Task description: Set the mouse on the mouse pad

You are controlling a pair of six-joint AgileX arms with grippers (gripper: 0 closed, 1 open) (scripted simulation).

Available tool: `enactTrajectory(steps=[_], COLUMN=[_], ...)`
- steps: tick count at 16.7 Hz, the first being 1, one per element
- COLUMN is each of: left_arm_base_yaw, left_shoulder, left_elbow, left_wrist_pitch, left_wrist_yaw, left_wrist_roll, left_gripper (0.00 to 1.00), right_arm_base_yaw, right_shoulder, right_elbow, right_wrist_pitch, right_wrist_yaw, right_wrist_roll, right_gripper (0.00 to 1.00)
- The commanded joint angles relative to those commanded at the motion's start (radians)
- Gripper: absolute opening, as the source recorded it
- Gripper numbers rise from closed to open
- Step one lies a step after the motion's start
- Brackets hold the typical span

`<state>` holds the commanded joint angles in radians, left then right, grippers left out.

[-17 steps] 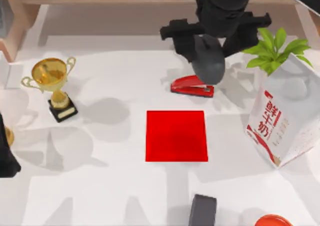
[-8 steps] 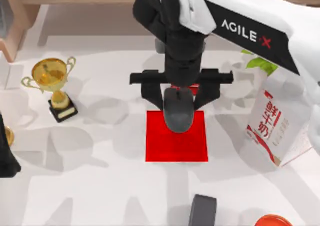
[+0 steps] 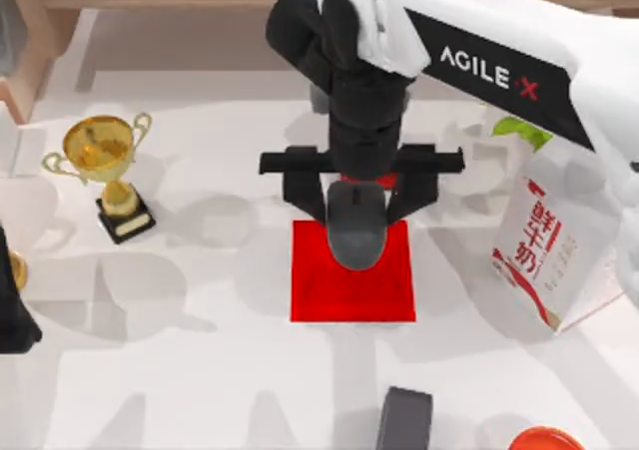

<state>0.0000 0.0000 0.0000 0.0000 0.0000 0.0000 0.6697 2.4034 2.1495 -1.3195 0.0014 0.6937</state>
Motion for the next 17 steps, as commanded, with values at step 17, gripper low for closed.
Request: enactTrajectory(steps=[17], left_arm_base_yaw=[0.000], left_shoulder=[0.000], left_elbow=[0.000], left_wrist_pitch=[0.000], left_wrist_yaw=[0.000], left_wrist_roll=[0.000], left_gripper=[1.00], right_arm_base_yaw=[0.009], right_shoulder=[0.008], right_elbow=[-0.127], right_wrist_pitch=[0.135], right_wrist_yaw=[0.001], right_wrist_roll=[0.003], right_gripper=[0.00])
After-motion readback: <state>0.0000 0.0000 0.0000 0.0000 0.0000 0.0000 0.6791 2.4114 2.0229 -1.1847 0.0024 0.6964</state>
